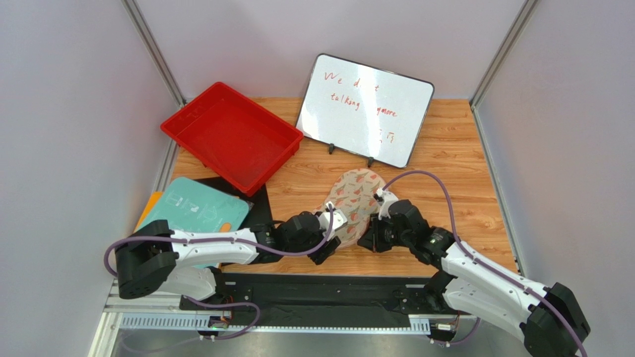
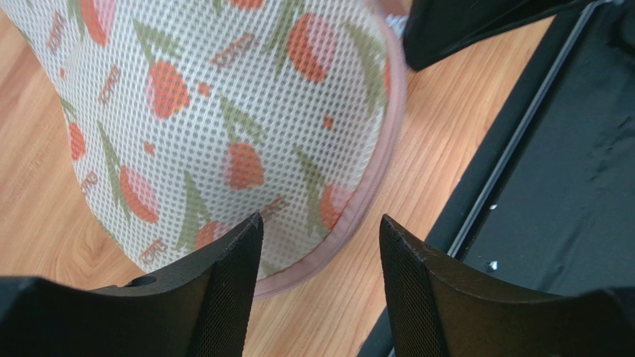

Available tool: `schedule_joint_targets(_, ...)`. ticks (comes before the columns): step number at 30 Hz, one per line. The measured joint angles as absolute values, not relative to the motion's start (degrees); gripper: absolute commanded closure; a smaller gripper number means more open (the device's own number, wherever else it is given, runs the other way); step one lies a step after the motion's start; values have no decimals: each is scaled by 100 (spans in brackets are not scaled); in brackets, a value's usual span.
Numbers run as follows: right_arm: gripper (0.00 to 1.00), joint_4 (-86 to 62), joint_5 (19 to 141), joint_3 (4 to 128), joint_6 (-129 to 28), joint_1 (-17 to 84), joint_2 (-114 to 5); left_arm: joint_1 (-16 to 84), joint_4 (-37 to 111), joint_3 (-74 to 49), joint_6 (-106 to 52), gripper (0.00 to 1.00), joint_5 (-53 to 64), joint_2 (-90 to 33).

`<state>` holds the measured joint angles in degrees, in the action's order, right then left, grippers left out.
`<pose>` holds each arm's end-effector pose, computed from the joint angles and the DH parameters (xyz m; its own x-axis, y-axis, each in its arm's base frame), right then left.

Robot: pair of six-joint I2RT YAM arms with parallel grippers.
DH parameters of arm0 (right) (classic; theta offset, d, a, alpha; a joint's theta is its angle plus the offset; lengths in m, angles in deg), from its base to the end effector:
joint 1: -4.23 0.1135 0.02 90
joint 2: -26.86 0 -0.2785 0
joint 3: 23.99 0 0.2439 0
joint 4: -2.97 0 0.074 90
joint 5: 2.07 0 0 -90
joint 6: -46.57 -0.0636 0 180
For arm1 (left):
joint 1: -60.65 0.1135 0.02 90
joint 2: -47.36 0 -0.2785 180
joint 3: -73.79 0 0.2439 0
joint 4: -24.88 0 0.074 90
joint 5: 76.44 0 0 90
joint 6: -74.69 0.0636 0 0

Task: Unzip the laundry bag and remove the bra
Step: Unzip the laundry bag at the center of the board.

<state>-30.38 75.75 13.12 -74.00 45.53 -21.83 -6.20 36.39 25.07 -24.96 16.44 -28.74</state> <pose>0.1200 0.1233 0.1776 -0.8420 -0.0780 -0.5338 -0.3822 0.7845 0.4884 0.1117 -0.2532 0.1853 -0.3947 0.4973 -0.7726 0.8488 0.5193 -0.0994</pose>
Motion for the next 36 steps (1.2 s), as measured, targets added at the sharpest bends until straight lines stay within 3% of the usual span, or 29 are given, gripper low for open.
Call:
schedule_joint_targets(7,100,-2769,7271,1266,-7402,4553,-2224,-701,3530,2266,-2503,34,1491,-2725)
schedule_joint_targets(15,100,-2675,7146,1260,-7400,4651,-2235,-712,3239,1868,-2547,35,1449,-3442)
schedule_joint_targets(20,100,-2678,7131,1258,-7400,4727,-2235,-714,3119,1844,-2573,40,1449,-3641)
schedule_joint_targets(25,100,-2680,7136,1258,-7398,4760,-2235,-714,3071,1809,-2662,74,1451,-3774)
schedule_joint_targets(31,100,-2684,7260,1258,-7400,4771,-2235,-720,3027,1809,-2730,100,1449,-3774)
schedule_joint_targets(36,100,-2704,7450,1258,-7406,4771,-2235,-722,3030,1822,-2741,100,1456,-3772)
